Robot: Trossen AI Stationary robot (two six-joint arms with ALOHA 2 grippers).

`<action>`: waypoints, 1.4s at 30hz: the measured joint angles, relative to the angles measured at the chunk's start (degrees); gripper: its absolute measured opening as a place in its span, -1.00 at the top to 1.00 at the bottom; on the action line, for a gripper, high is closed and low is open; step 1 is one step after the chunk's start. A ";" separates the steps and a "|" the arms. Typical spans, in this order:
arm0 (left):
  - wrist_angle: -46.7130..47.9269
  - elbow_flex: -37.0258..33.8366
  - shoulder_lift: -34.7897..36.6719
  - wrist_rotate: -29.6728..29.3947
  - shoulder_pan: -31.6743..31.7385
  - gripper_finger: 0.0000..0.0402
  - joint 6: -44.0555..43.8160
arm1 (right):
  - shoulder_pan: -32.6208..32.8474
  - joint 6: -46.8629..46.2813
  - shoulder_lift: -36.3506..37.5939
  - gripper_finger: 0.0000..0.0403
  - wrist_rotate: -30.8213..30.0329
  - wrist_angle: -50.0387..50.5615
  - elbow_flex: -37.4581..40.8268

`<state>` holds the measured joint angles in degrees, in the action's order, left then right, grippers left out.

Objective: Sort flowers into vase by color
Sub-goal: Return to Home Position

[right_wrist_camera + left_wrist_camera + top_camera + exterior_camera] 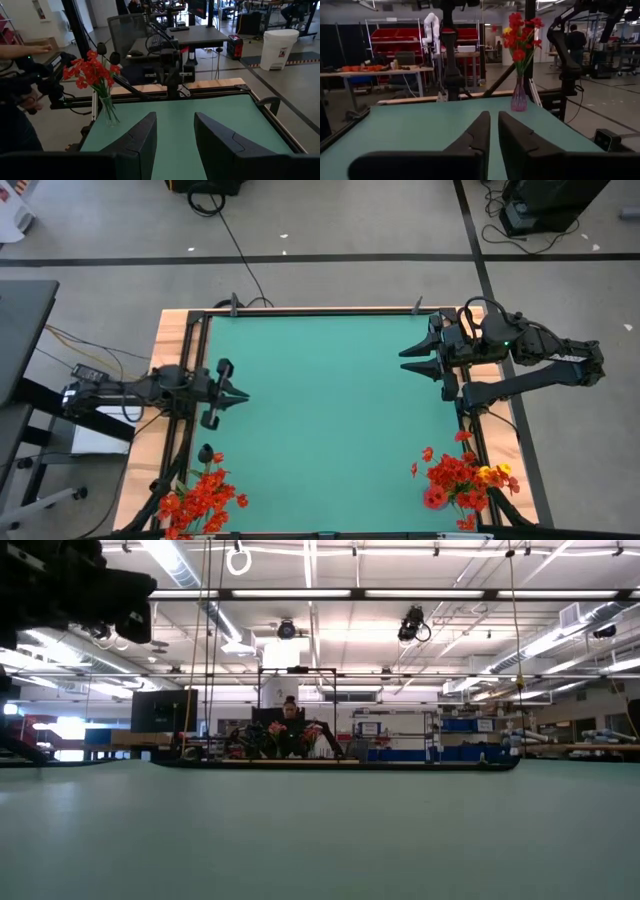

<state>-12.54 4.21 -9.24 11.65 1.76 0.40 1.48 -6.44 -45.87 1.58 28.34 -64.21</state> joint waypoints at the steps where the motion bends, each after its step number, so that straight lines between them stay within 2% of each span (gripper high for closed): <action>1: -0.47 -0.52 -0.02 -0.06 0.00 0.80 -0.34 | 0.00 0.00 0.00 0.30 0.00 0.00 -0.02; 7: -2.20 -3.18 0.00 -2.89 0.02 0.83 -1.01 | -0.01 0.00 0.01 0.30 0.00 0.00 -0.02; 15: -2.09 -3.69 0.09 -2.93 0.02 0.83 -1.54 | 0.00 0.00 0.00 0.30 0.00 -0.02 -0.02; 19: 0.45 -3.69 2.87 -1.92 0.04 0.83 -3.17 | -0.02 -0.02 0.00 0.30 0.00 -0.02 -0.02; 23: 3.96 -3.72 9.03 -1.76 0.19 0.83 -2.84 | 0.00 0.00 0.00 0.30 0.00 -0.02 0.00; 33: 9.14 -3.76 9.13 -2.09 1.08 0.83 -1.37 | -0.02 0.00 0.02 0.30 0.00 -0.46 -0.02; 36: 11.00 -3.76 8.66 -5.60 1.09 0.83 -1.95 | 0.00 0.00 0.02 0.30 0.00 -0.45 -0.02; 39: 12.05 -3.76 6.42 -11.58 1.07 0.87 -1.79 | 0.00 0.00 0.02 0.30 0.00 -0.50 -0.02; 42: 12.07 -3.76 5.29 -11.99 1.07 0.91 -0.92 | 0.00 0.00 0.02 0.30 0.00 -0.48 -0.02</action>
<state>-0.47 0.45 -3.95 -0.34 2.83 -0.52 1.48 -6.44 -45.84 1.58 27.86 -64.23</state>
